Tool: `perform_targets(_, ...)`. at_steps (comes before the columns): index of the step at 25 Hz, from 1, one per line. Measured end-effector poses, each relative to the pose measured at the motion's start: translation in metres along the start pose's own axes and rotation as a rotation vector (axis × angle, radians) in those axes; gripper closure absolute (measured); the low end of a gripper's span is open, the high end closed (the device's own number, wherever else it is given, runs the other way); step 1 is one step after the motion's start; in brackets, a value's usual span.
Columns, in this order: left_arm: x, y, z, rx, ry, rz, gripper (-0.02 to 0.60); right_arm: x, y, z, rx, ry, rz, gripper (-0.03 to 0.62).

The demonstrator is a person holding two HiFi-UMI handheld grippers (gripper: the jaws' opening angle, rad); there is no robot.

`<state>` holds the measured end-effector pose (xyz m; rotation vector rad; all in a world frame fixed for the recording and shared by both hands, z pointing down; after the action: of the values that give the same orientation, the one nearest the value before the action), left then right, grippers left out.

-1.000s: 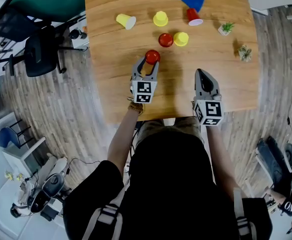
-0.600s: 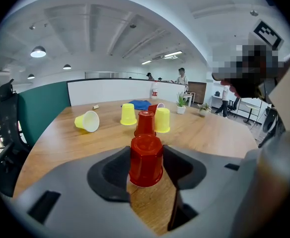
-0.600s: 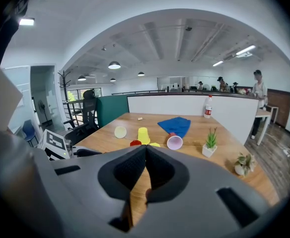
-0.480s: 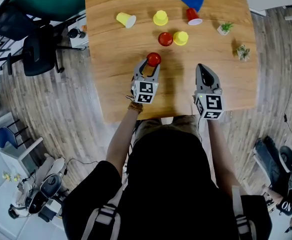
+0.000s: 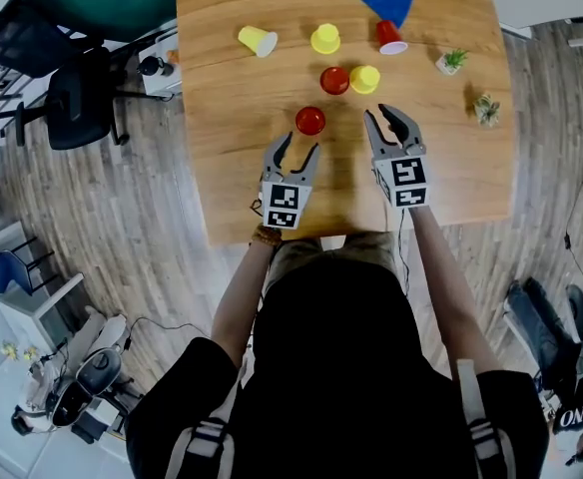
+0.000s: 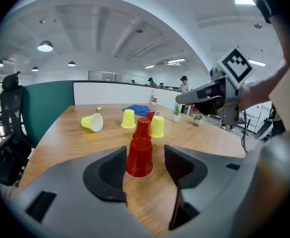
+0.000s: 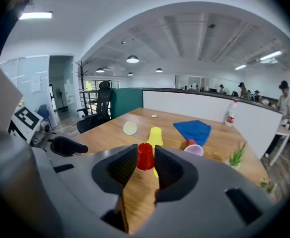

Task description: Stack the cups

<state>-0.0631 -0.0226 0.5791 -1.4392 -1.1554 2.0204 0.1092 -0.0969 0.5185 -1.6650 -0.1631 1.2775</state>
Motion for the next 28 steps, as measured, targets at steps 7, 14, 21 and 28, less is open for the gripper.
perform_targets(7,0.028,0.012,-0.004,0.042,-0.010,-0.053,0.336,-0.060,0.006,0.017,0.049,0.045,0.052,0.403)
perform_targets(14,0.049,0.008,-0.004,0.033,0.002,-0.064,0.336,-0.110,-0.002,0.008,-0.014,0.005,0.129,0.358)
perform_targets(21,0.074,0.005,-0.001,0.017,0.026,-0.084,0.336,-0.137,-0.005,0.008,-0.054,-0.002,0.177,0.355)
perform_targets(28,0.083,0.012,0.003,0.004,0.045,-0.117,0.336,-0.141,-0.004,0.014,-0.013,-0.024,0.229,0.379)
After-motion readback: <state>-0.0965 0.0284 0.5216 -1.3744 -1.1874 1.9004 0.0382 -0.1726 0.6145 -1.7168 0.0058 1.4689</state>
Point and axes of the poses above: the fingertips, and each gripper's own axes: x backward along the fingers, z to its left, y out of its top, the point moved 5 cm from there along x, backward along the fingers, and after that the axes turned 9 degrees about z, right-handed, at the moved point
